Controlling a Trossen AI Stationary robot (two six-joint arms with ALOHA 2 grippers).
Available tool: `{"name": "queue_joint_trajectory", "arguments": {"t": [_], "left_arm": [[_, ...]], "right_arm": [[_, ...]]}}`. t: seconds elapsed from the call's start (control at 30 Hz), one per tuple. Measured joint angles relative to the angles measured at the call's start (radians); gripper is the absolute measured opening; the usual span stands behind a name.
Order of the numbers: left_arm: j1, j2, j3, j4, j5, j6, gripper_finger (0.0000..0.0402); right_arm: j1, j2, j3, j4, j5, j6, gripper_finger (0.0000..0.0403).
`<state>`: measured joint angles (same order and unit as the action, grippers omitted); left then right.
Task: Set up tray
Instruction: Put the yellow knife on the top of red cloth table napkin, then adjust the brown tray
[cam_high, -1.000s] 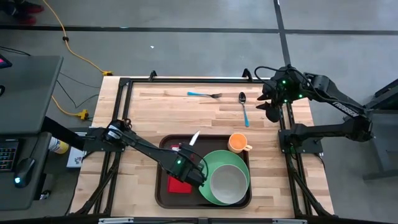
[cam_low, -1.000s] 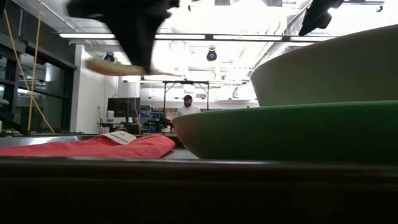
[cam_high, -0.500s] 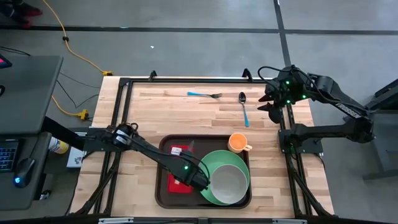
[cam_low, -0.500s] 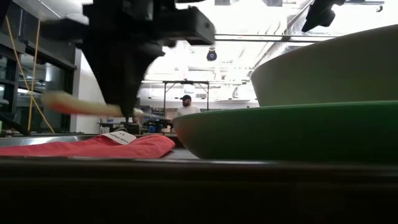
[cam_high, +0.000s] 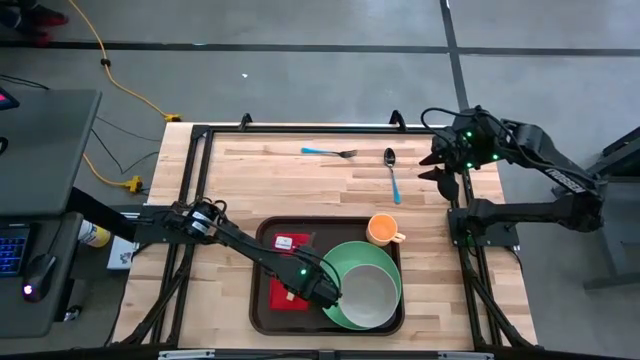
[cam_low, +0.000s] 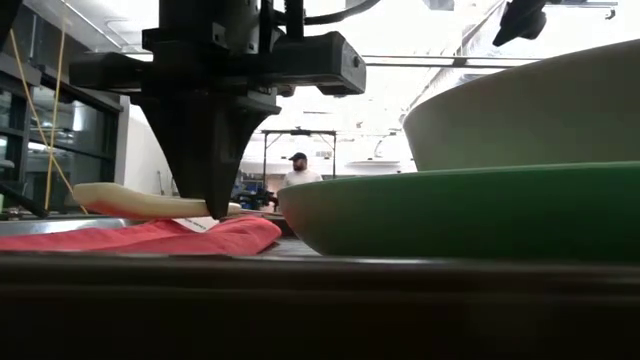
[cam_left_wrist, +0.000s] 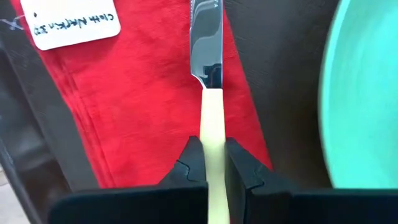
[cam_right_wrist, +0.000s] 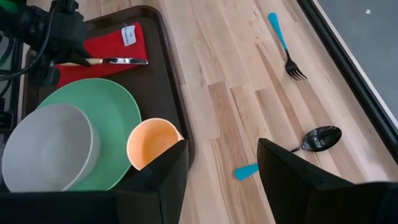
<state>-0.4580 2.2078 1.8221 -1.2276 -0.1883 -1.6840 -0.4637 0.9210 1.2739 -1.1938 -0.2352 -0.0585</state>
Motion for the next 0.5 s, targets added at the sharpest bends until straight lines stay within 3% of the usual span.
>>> {"name": "queue_joint_trajectory", "arguments": {"t": [0.1, 0.33, 0.5], "left_arm": [[0.000, 0.000, 0.000, 0.006, 0.000, 0.000, 0.0049], [0.000, 0.000, 0.000, 0.022, -0.002, 0.003, 0.0169], [0.000, 0.000, 0.000, 0.030, -0.005, 0.004, 0.0206]], "right_arm": [[0.000, -0.006, 0.000, 0.000, 0.000, 0.001, 0.0169], [0.000, -0.014, 0.000, 0.000, 0.000, -0.001, 0.0169], [0.000, -0.014, 0.000, -0.001, 0.000, -0.001, 0.0169]]}}
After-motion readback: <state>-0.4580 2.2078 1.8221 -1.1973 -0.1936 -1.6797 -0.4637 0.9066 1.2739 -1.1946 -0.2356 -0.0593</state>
